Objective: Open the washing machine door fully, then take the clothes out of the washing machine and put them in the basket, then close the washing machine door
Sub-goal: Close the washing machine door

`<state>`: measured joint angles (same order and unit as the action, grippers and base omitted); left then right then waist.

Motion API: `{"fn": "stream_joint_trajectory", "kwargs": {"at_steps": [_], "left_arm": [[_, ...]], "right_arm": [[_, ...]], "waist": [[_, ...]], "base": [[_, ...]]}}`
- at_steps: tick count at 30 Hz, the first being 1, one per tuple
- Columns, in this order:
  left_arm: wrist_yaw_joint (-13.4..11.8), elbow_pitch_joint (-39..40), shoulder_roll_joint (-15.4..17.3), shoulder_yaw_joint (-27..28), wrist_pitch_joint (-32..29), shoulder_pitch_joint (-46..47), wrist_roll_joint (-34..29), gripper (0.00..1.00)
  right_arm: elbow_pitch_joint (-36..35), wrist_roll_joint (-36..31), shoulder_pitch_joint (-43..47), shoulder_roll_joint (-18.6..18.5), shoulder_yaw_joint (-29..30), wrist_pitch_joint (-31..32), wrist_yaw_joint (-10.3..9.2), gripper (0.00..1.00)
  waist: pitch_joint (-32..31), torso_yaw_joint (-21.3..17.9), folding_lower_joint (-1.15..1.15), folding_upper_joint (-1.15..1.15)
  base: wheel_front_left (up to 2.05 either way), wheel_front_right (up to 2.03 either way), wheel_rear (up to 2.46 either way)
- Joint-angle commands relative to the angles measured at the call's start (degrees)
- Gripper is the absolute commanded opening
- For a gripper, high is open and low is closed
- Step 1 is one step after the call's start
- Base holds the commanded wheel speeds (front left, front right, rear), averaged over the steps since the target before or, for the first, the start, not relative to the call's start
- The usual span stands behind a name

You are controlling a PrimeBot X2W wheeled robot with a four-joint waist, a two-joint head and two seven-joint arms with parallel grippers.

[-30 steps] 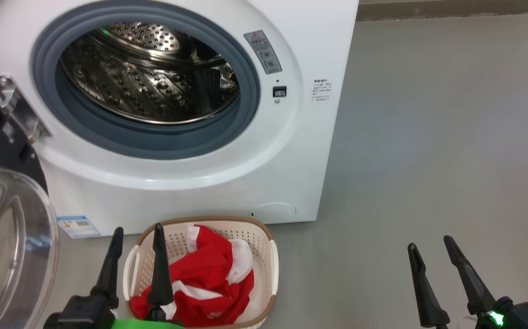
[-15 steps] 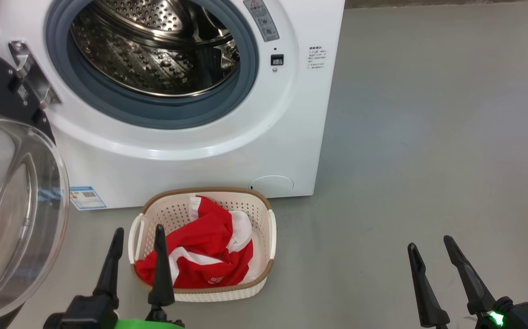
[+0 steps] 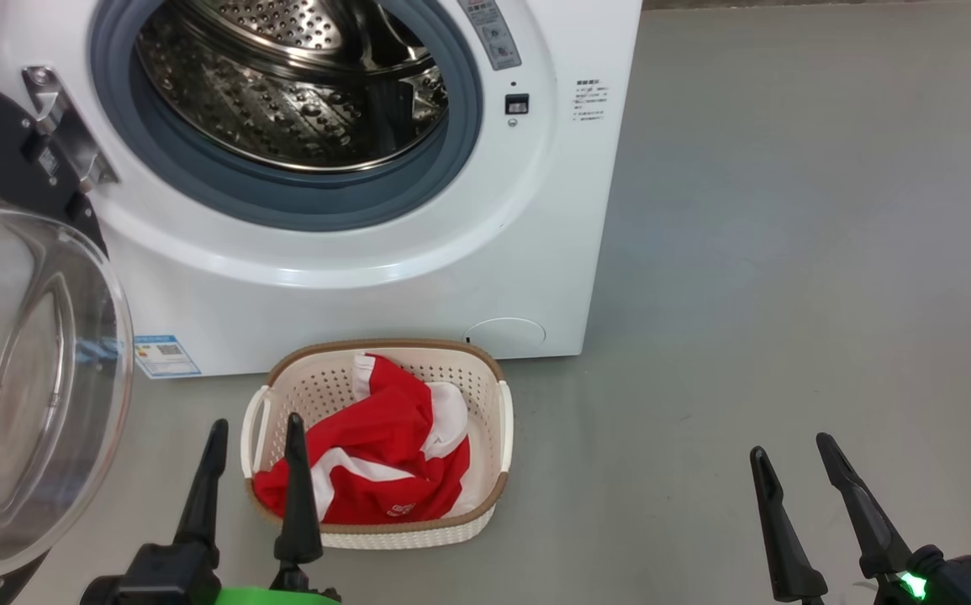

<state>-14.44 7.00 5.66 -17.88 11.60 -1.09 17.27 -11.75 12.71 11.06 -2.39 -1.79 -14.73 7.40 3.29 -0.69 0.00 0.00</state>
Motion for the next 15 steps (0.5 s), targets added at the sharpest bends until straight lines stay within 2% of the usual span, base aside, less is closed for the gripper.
{"fn": "stream_joint_trajectory", "kwargs": {"at_steps": [1, 6, 15], "left_arm": [[-0.55, 1.46, 0.74, 1.62, -0.05, 1.86, -0.58, 1.0], [-1.03, 1.55, 0.91, 1.47, -0.31, 1.81, -0.96, 1.0], [-1.98, 2.22, 1.5, 1.53, -0.44, 1.21, -1.54, 1.0]], "right_arm": [[-1.55, 0.1, -1.53, -0.49, -1.39, -0.27, 0.09, 1.0], [-1.59, -0.04, -1.49, -0.49, -1.54, -0.27, 0.09, 1.0], [-1.58, -0.35, -1.24, -0.49, -2.03, -0.27, 0.09, 1.0]], "waist": [[0.1, 0.65, 0.0, 0.0], [0.02, 2.61, 0.0, 0.0], [-0.74, 9.51, 0.0, 0.0]], "base": [[0.0, 0.0, 0.0], [0.0, 0.0, 0.0], [0.0, 0.0, 0.0]]}}
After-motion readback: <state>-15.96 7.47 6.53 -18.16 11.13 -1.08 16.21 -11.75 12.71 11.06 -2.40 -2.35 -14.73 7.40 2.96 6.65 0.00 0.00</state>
